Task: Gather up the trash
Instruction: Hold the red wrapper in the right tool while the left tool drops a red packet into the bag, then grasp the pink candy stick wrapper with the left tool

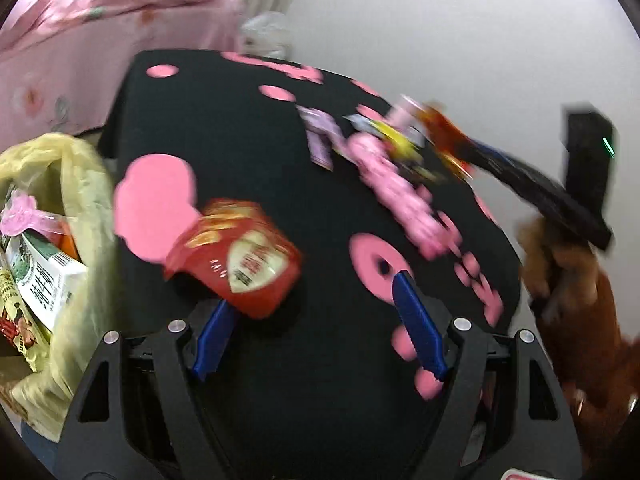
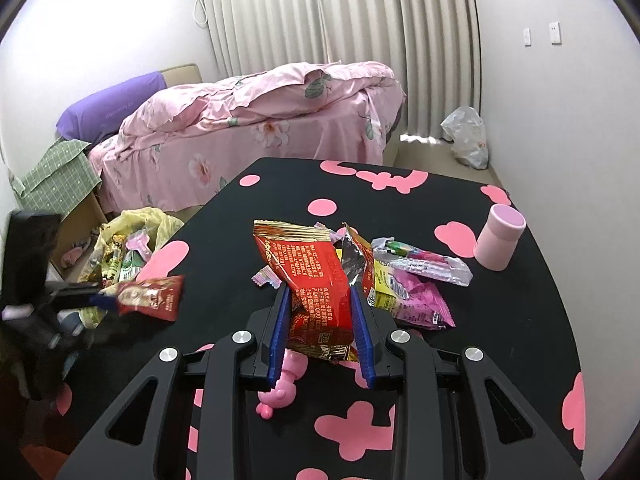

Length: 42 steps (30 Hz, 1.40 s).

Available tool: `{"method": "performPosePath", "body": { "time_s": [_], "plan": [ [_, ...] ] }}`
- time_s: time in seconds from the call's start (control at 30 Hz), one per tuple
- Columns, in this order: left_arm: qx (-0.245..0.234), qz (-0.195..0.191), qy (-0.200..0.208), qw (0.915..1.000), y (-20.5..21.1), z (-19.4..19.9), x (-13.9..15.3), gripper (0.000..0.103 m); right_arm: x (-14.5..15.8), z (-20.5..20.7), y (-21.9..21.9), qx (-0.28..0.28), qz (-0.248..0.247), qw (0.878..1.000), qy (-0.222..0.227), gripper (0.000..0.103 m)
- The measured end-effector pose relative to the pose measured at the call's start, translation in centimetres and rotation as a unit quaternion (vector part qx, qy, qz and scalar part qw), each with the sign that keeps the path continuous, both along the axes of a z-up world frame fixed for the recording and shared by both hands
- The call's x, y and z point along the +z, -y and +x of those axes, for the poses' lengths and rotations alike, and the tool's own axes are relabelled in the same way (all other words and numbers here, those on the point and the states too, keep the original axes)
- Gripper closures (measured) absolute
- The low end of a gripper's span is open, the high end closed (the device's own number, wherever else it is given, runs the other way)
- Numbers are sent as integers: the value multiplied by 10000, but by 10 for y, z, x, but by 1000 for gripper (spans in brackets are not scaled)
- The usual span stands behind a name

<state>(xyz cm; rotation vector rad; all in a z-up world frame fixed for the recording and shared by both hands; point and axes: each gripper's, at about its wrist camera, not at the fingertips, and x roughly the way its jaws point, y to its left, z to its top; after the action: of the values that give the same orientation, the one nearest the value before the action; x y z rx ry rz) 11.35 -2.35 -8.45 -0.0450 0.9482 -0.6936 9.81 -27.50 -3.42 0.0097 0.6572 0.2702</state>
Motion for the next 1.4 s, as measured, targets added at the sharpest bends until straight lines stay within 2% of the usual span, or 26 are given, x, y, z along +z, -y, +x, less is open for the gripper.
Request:
{"method": "performPosePath", "body": {
  "time_s": [0.1,0.2,0.27,0.37,0.53,0.7,0.8,0.9,0.93,1.0,1.03,1.07,1.1,1.13,1.17,1.27,1.4],
  "plan": [
    [-46,91,352,9993,-3,-16,13,31,-1,-2,-1,15,-8,10000,6,75],
    [324,195,735,9966,-16,-13,28,31,-2,-2,0,37,32,10000,1,75],
    [273,198,572,9978,-19,-7,32,29,-2,-3,-1,55,1,10000,6,75],
    [-100,177,316,9993,-15,-10,33,20,-2,-6,-2,48,-125,9999,49,75],
    [-328,558,-61,9979,-2,-38,13,20,-3,-5,4,-13,29,10000,25,75],
    [-252,453,-193,9985,-11,-66,5,20,-5,-5,3,8,54,10000,1,75],
    [-28,190,-37,9998,-25,-76,14,22,-6,-5,2,45,55,10000,-6,75],
    [596,2,472,9971,-46,-76,31,22,-7,-5,-2,91,42,9999,-13,75],
    [1114,178,841,9901,-57,-73,36,22,-7,-6,-3,108,41,9999,-10,75],
    [1663,620,1218,9766,-64,-62,31,25,-7,-7,-6,133,53,9999,-4,75],
    [1967,820,1065,9712,-70,-48,19,31,-8,-7,-8,148,65,9999,-9,75],
    [2073,768,793,9720,-75,-40,12,49,-8,-7,-10,178,61,9998,-24,75],
    [2150,554,467,9739,-84,-33,7,53,-7,-9,-12,215,15,9998,-18,75],
    [2202,168,216,9751,-94,-31,5,53,-7,-9,-14,242,-40,9997,0,75],
    [2235,-80,169,9745,-100,-32,6,53,-5,-11,-16,285,-171,9994,65,75],
    [2257,-121,337,9735,-108,-37,16,53,-5,-7,-16,204,-221,9995,72,75],
    [2060,-237,474,9771,-99,-36,24,50,-7,0,-12,99,-104,9999,-4,75]
  ]
}}
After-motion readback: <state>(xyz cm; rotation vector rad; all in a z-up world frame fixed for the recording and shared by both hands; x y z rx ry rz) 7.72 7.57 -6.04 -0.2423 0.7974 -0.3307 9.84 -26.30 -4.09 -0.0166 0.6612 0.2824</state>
